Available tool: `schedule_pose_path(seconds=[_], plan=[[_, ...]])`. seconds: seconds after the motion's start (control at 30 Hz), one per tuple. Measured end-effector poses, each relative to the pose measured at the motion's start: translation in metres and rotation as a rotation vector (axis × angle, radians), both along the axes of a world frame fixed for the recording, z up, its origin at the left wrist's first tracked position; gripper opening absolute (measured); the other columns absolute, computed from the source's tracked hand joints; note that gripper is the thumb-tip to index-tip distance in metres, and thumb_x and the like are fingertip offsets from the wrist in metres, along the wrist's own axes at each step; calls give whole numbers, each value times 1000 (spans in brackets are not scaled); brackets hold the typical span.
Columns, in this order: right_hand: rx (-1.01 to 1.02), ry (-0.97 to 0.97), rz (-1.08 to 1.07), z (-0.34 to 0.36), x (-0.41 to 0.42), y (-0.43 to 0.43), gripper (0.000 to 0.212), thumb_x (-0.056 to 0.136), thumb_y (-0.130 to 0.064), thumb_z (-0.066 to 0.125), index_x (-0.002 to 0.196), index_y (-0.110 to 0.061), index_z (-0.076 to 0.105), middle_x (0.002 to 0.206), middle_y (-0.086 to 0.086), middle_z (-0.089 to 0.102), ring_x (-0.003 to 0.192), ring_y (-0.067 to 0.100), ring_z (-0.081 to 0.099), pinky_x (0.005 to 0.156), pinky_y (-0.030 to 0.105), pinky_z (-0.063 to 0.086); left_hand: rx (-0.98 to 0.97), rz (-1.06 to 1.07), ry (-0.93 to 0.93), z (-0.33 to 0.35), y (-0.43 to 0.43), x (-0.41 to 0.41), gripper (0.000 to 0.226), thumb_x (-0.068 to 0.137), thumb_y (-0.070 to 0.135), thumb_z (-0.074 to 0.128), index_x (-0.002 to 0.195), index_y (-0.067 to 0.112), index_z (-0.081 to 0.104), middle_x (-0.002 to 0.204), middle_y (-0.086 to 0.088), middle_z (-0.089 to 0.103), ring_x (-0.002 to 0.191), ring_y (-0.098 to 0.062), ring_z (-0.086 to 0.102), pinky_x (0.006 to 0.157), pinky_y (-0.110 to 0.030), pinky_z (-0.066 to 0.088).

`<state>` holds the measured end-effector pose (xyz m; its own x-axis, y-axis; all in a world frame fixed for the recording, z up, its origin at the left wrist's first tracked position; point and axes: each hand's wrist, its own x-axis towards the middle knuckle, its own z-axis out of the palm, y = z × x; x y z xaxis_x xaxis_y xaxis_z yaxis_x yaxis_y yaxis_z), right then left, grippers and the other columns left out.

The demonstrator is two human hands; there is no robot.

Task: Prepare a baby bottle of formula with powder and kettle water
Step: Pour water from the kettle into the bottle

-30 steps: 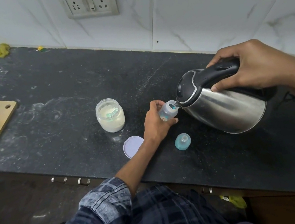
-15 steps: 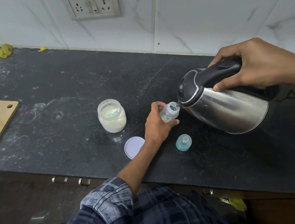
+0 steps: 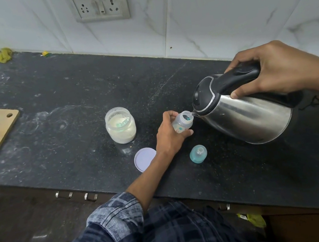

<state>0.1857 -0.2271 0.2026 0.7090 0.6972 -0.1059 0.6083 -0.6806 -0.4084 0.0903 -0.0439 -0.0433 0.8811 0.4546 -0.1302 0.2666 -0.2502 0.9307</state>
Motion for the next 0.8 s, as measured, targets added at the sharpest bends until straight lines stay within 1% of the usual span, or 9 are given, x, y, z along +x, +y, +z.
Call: schedule_pose_path(seconds=[0.07,0.2,0.43,0.63,0.8], plan=[[-5,2,-4,-1,0,0,37,64,-43,90,95,-43,71,84,-12,74,84,13,68,84,45,56,8,4,-6,-1,-1,0,63,70,21,91,114,28,47,114,8,63,102,-18,62,88,-35,49],[-11,-8,-1,-2,2,0,37,64,-45,90,96,-44,71,85,-9,75,86,17,69,84,48,56,9,-2,-4,-2,1,1,64,70,22,91,115,28,46,116,8,63,104,-17,62,89,-34,49],[-9,0,0,-2,0,1,35,67,-39,92,95,-42,71,85,-14,75,85,12,68,85,44,56,2,1,-1,-1,2,2,62,71,22,91,114,28,47,115,10,63,104,-16,62,89,-33,48],[-20,-7,6,0,1,3,36,65,-42,90,95,-42,71,85,-10,75,86,17,69,85,47,56,-10,-5,8,-1,3,1,62,72,21,91,114,28,46,117,9,62,106,-15,61,87,-29,45],[-23,-11,21,0,1,4,35,66,-42,91,95,-42,71,86,-12,75,85,14,69,85,46,56,-14,-8,20,-1,4,0,62,72,20,91,114,29,45,119,8,61,108,-15,59,88,-29,45]])
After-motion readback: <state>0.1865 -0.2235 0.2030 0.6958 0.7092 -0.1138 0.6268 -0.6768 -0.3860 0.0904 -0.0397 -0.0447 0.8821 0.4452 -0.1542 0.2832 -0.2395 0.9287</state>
